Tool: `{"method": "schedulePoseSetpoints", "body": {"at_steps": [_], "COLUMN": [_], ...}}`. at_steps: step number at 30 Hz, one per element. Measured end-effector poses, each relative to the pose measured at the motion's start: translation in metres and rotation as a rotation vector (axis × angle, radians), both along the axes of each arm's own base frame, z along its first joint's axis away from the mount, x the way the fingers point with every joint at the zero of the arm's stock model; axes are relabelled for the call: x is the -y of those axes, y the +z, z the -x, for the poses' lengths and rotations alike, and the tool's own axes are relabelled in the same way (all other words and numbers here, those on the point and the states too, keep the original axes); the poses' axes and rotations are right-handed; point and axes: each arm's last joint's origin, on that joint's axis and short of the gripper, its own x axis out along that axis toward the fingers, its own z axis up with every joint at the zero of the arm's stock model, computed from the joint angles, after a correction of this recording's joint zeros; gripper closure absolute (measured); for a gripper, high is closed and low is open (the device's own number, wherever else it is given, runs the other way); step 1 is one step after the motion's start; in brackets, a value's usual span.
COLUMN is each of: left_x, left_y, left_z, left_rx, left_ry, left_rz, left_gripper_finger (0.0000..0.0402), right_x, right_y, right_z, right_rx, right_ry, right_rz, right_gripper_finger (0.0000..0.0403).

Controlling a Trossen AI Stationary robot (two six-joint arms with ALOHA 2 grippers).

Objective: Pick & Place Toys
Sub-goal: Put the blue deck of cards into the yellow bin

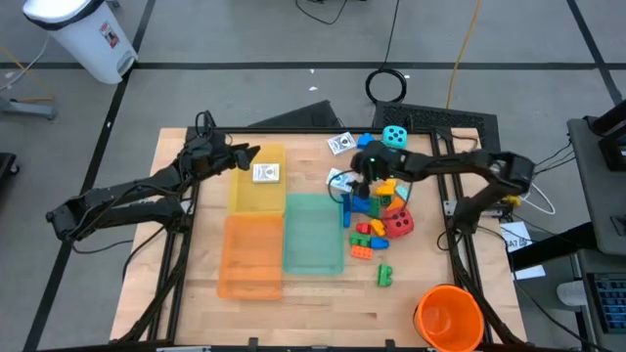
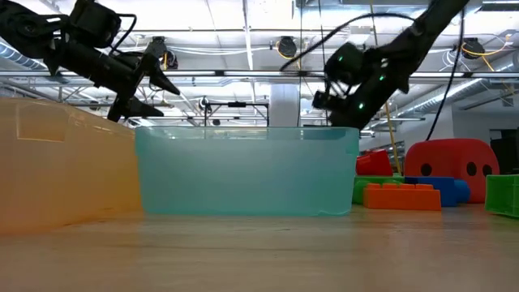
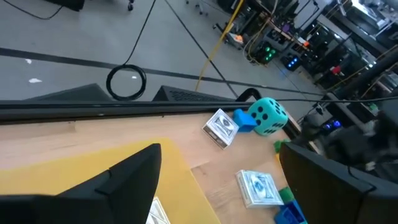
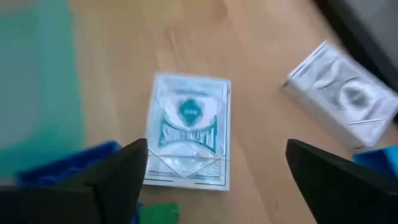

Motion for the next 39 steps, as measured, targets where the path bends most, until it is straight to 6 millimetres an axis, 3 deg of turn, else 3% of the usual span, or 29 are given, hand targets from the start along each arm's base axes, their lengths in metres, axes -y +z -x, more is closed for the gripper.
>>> {"method": "schedulePoseSetpoints", "body": {"at_steps": [8, 15, 23, 30, 35, 39], "left_x": [-0.001, 0.0, 0.003, 0.003, 0.003, 0.003], "left_y": [0.0, 0.0, 0.0, 0.0, 0.0, 0.0], "left_z": [0.001, 0.0, -0.002, -0.002, -0.002, -0.002], "left_rx": [-0.005, -0.005, -0.008, -0.015, -0.013, -0.005], "left_ry": [0.033, 0.028, 0.009, 0.006, -0.002, 0.0], "left_rz": [-0.012, -0.012, -0.013, -0.022, -0.021, -0.012], "left_gripper_finger": [0.0069, 0.0069, 0.0069, 0.0069, 0.0069, 0.0069], "right_x": [0.012, 0.017, 0.021, 0.01, 0.017, 0.022], "right_y": [-0.027, -0.04, -0.021, 0.012, 0.005, -0.014], "right_z": [-0.026, -0.024, -0.012, -0.003, 0.001, 0.0], "right_rx": [-0.084, -0.122, -0.197, -0.124, -0.113, -0.168], "right_ry": [0.042, 0.079, -0.085, 0.002, 0.082, 0.058], "right_rz": [-0.023, -0.123, 0.04, 0.042, -0.031, -0.083], "right_gripper_finger": [0.0043, 0.005, 0.0053, 0.0053, 0.0053, 0.0053]}}
